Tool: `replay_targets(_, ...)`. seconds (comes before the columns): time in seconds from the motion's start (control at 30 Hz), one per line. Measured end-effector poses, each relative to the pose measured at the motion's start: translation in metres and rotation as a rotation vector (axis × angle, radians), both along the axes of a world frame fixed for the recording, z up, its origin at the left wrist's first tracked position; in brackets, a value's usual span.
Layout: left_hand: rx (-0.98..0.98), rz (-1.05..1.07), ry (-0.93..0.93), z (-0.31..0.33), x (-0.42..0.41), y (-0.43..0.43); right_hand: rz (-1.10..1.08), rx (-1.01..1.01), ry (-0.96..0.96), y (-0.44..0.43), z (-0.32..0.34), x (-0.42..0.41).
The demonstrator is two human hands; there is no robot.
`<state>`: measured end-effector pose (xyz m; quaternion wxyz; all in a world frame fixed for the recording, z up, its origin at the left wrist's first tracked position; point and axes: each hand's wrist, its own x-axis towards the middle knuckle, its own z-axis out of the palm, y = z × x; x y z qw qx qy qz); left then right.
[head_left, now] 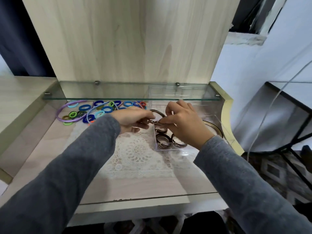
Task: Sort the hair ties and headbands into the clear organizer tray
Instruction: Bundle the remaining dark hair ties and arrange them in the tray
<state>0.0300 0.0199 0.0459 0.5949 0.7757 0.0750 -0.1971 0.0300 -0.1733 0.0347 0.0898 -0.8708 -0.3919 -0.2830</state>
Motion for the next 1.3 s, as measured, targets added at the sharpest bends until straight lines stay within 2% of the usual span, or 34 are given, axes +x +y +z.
replay_targets(0.1, 0.214, 0.017, -0.048, 0.0, 0.017, -0.022, -0.036, -0.029, 0.013, -0.014, -0.003, 0.003)
replay_targets(0.3, 0.465, -0.059, -0.101, -0.003, 0.042, -0.059, -0.13, -0.08, 0.023, -0.034, -0.017, 0.012)
replay_targets(0.53, 0.629, -0.074, -0.257, -0.024, 0.058, -0.077, -0.162, -0.129, 0.154, -0.052, -0.028, 0.022)
replay_targets(0.7, 0.766, -0.058, -0.363, -0.031, 0.063, -0.082, -0.199, -0.265, 0.264, -0.052, -0.023, 0.032)
replay_targets(1.1, 1.183, -0.092, -0.408, -0.029, 0.073, -0.094, -0.233, -0.378, 0.371, -0.041, -0.024, 0.044)
replay_targets(1.3, 1.291, -0.125, -0.389, -0.03, 0.074, -0.102, -0.253, -0.35, 0.414, -0.041, -0.026, 0.045)
